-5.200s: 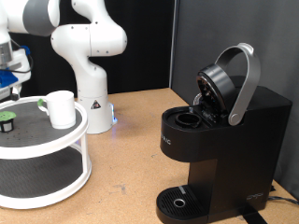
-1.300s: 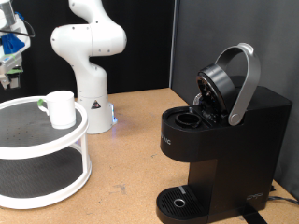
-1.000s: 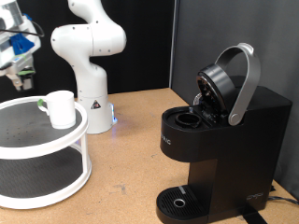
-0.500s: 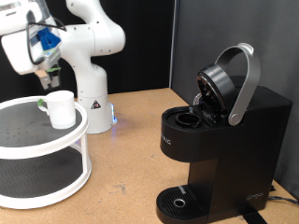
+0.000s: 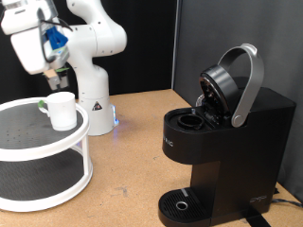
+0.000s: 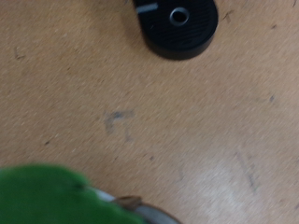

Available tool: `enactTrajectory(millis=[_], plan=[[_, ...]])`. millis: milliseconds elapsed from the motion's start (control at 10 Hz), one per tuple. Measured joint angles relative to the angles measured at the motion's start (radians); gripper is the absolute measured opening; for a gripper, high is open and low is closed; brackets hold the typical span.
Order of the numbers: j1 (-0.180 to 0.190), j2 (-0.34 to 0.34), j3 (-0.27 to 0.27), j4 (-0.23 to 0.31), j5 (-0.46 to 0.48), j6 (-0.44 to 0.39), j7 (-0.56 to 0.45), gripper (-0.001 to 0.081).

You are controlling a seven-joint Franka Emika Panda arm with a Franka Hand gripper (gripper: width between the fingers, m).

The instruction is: Make a cup of coffee with the keurig machine

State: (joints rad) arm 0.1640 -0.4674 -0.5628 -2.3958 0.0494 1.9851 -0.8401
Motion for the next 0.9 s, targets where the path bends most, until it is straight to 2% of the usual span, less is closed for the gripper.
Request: enactTrajectory(millis=[300, 500, 600, 900], plan=[[0.068, 0.032, 0.013, 0.042, 0.081, 0.018, 0.001, 0.0454], [0.12, 0.077, 0.013, 0.112, 0.121, -0.07, -0.045, 0.0454], [0.135, 0.097, 0.021, 0.142, 0.128, -0.076, -0.031, 0.0454], [0.137, 0.115, 0.029, 0.16, 0.142, -0.091, -0.017, 0.0454]])
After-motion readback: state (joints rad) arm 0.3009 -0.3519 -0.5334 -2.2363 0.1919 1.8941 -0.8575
